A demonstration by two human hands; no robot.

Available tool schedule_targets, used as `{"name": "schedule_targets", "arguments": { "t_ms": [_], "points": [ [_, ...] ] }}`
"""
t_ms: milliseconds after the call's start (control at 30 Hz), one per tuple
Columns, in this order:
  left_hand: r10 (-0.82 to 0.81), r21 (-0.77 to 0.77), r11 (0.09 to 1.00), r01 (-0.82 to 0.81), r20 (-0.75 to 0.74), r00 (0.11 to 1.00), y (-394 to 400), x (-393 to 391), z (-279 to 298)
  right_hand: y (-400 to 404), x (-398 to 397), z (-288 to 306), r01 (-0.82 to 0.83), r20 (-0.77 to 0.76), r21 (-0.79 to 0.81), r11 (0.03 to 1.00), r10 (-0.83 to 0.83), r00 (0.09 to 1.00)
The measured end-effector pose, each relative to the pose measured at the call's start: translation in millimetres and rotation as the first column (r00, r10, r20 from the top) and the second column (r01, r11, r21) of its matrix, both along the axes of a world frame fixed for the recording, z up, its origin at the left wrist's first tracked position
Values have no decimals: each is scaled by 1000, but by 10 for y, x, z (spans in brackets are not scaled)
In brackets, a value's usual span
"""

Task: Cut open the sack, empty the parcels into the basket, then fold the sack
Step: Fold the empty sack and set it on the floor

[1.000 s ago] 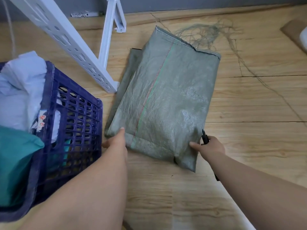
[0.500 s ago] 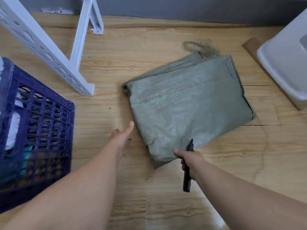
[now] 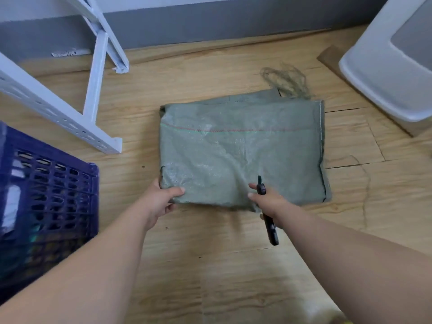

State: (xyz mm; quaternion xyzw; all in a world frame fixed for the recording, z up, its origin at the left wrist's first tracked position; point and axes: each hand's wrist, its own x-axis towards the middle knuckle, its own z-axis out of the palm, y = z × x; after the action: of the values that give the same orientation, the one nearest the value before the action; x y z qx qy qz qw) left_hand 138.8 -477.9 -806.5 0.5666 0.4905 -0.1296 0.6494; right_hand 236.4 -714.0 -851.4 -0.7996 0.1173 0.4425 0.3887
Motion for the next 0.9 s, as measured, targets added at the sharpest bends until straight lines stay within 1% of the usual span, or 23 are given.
{"name": "schedule_targets", "arguments": {
  "t_ms": [33, 67, 100, 133, 200, 267, 333, 400, 433, 467, 500, 567, 600, 633, 700, 733, 767, 800, 833, 867, 900],
  "points": [
    [-10, 67, 998, 7, 53, 999, 26, 92, 107, 17, -27, -48, 34, -108, 48, 998, -29, 994],
    [-61, 159, 986, 44, 103, 993, 40, 210, 206, 61, -45, -51, 14, -139, 73, 997, -4, 990],
    [-151, 269, 957, 110, 137, 979, 27, 338, 300, 111, -70, -64, -2, -143, 112, 994, 18, 990],
    [-262, 381, 905, 189, 149, 953, -9, 481, 390, 166, -80, -58, -4, -147, 153, 988, 27, 989],
    [-482, 561, 756, 338, 127, 867, -191, 767, 542, 245, -47, -28, 98, -223, 257, 961, -40, 974],
    [-673, 664, 577, 476, 58, 737, -526, 966, 678, 273, -2, -18, 233, -311, 319, 919, -131, 941],
    [-835, 706, 389, 592, -2, 551, -907, 1056, 765, 224, 33, 5, 341, -381, 367, 866, -195, 904],
    [-918, 697, 210, 686, -100, 383, -1200, 1050, 726, 134, 35, 60, 438, -431, 395, 807, -258, 865],
    [-936, 677, 129, 725, -158, 314, -1301, 1041, 672, 58, 53, 58, 519, -439, 394, 758, -341, 831],
    [-943, 653, 62, 755, -210, 259, -1376, 1035, 604, -50, 85, 48, 604, -419, 364, 709, -454, 786],
    [-942, 631, 11, 776, -253, 220, -1443, 1028, 539, -172, 120, 37, 690, -402, 332, 643, -565, 720],
    [-941, 588, -43, 807, -295, 165, -1579, 1015, 379, -489, 249, -62, 843, -379, 251, 475, -753, 537],
    [-944, 572, -49, 819, -295, 149, -1649, 1005, 292, -639, 298, -44, 869, -337, 211, 447, -801, 494],
    [-948, 556, -49, 830, -288, 137, -1718, 992, 208, -789, 349, -70, 876, -289, 185, 445, -828, 481],
    [-954, 538, -41, 842, -272, 127, -1841, 965, 66, -1007, 440, -53, 839, -112, 120, 530, -833, 542],
    [-956, 525, -42, 850, -269, 119, -1890, 950, -1, -1068, 473, -22, 806, 42, 79, 587, -809, 586],
    [-957, 510, -47, 859, -268, 107, -1936, 931, -37, -1104, 481, 1, 760, 219, 17, 650, -744, 632],
    [-961, 487, -47, 872, -260, 94, -1969, 910, -79, -1100, 475, 66, 710, 389, -30, 703, -646, 656],
    [-968, 460, -29, 887, -235, 90, -1994, 881, -103, -1080, 467, 132, 653, 536, -51, 756, -531, 656],
    [-973, 436, 11, 900, -202, 110, -2009, 852, -127, -1026, 458, 185, 578, 659, -28, 816, -420, 624],
    [-972, 429, 72, 900, -172, 159, -2005, 824, -148, -963, 460, 244, 451, 747, 10, 893, -306, 590]
  ]
}}
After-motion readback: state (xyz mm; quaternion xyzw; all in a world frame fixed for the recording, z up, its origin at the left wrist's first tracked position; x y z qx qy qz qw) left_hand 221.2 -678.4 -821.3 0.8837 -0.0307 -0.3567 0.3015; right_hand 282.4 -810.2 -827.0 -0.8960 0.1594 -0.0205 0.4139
